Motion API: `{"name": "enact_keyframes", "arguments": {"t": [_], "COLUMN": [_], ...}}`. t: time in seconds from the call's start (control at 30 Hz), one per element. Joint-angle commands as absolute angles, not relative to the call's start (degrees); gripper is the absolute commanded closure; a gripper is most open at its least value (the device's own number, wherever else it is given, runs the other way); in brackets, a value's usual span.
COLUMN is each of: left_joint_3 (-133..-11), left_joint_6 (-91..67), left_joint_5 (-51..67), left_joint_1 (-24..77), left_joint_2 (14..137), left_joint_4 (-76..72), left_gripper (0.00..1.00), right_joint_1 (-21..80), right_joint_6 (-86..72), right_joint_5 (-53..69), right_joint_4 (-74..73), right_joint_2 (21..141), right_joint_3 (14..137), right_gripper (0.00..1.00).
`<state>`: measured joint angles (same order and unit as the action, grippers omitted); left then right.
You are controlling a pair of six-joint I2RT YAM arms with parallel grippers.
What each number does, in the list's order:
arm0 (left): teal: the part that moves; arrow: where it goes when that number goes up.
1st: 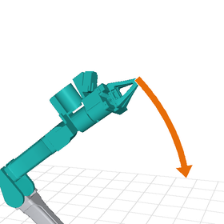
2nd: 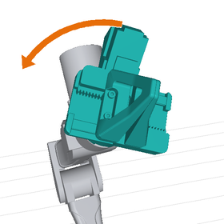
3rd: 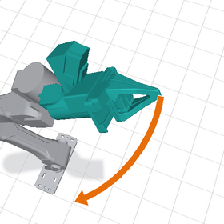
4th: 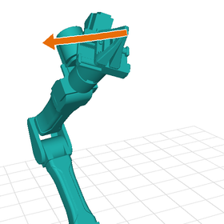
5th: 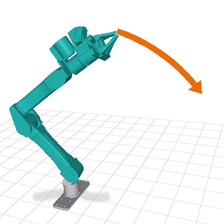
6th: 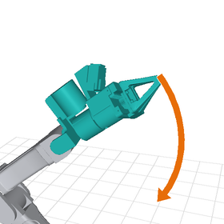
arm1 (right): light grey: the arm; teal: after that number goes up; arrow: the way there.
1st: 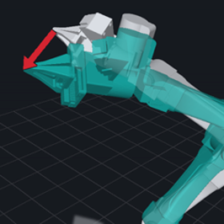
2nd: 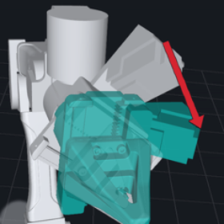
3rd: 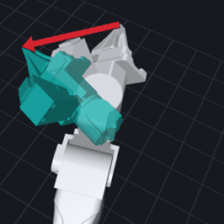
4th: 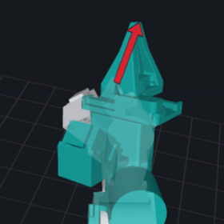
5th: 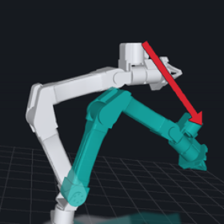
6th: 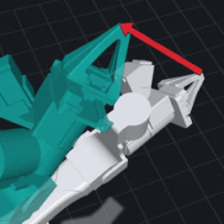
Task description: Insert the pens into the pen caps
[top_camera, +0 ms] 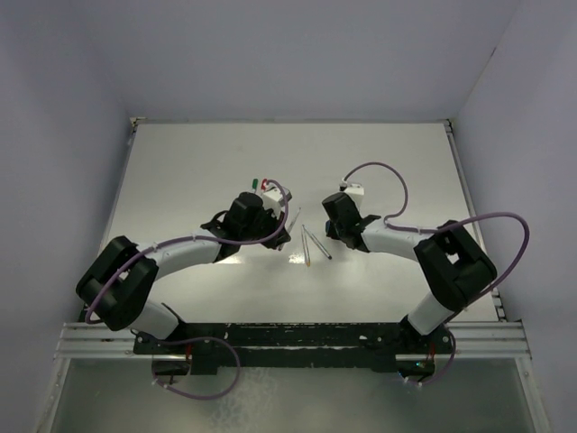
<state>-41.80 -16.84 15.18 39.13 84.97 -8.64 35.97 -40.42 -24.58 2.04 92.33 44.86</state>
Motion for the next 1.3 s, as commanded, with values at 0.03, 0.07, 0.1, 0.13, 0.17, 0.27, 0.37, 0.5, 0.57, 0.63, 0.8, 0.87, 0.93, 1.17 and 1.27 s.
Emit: {"name": "enact_keyframes", "arguments": {"t": [0.03, 0.07, 0.1, 0.13, 0.17, 0.27, 0.37, 0.5, 0.57, 0.63, 0.8, 0.87, 0.93, 1.17, 1.27], "left_joint_3": [-43.42, -43.42, -43.42, -43.42, -43.46, -43.40, -43.48, -43.43, -43.42, -43.42, -43.29, -43.33, -43.33, -43.34, -43.38], "left_joint_6": [-16.17, -16.17, -16.22, -16.25, -16.32, -16.43, -16.51, -16.68, -16.72, -16.82, -17.10, -17.18, -17.23, -17.36, -17.39], "left_joint_5": [16.26, 16.26, 16.26, 16.34, 16.35, 16.59, 16.86, 17.13, 17.30, 17.36, 17.49, 17.49, 17.48, 17.38, 17.38], "left_joint_1": [39.18, 39.20, 39.14, 39.14, 39.14, 39.14, 39.20, 39.19, 39.20, 39.14, 39.15, 39.12, 39.19, 39.12, 39.11], "left_joint_2": [85.03, 85.05, 85.24, 85.30, 85.38, 85.64, 86.10, 86.63, 86.82, 86.99, 87.01, 87.01, 87.01, 86.99, 86.90], "left_joint_4": [-11.93, -12.09, -12.19, -12.37, -12.47, -12.95, -13.35, -13.85, -14.12, -14.28, -14.50, -14.65, -14.68, -14.34, -14.15], "left_gripper": [1.00, 1.00, 1.00, 1.00, 1.00, 1.00, 1.00, 1.00, 1.00, 1.00, 1.00, 1.00, 1.00, 1.00, 1.00], "right_joint_1": [35.77, 35.75, 35.75, 35.72, 35.77, 35.77, 35.77, 35.84, 35.86, 35.86, 35.86, 35.85, 35.86, 35.86, 35.80], "right_joint_6": [-41.17, -41.14, -41.13, -41.20, -41.33, -42.00, -42.44, -41.61, -41.66, -41.58, -41.31, -41.29, -41.23, -41.04, -40.34], "right_joint_5": [-26.34, -26.29, -26.20, -26.11, -26.07, -26.34, -26.81, -28.60, -28.67, -28.70, -28.48, -28.11, -27.15, -24.39, -23.90], "right_joint_4": [0.92, 0.65, 0.36, 0.09, -0.22, -1.41, -2.55, -3.60, -3.88, -4.47, -5.47, -5.62, -5.55, -4.25, -2.56], "right_joint_2": [93.86, 94.17, 94.40, 94.54, 94.64, 94.20, 93.92, 94.41, 94.75, 95.27, 96.38, 96.65, 96.96, 96.26, 93.11], "right_joint_3": [47.97, 48.22, 48.31, 48.41, 48.50, 48.09, 47.64, 47.62, 47.53, 47.71, 48.51, 48.60, 48.54, 48.01, 47.43], "right_gripper": [0.69, 0.70, 0.70, 0.70, 0.70, 0.70, 0.71, 0.72, 0.72, 0.71, 0.73, 0.79, 0.85, 1.00, 1.00]}}
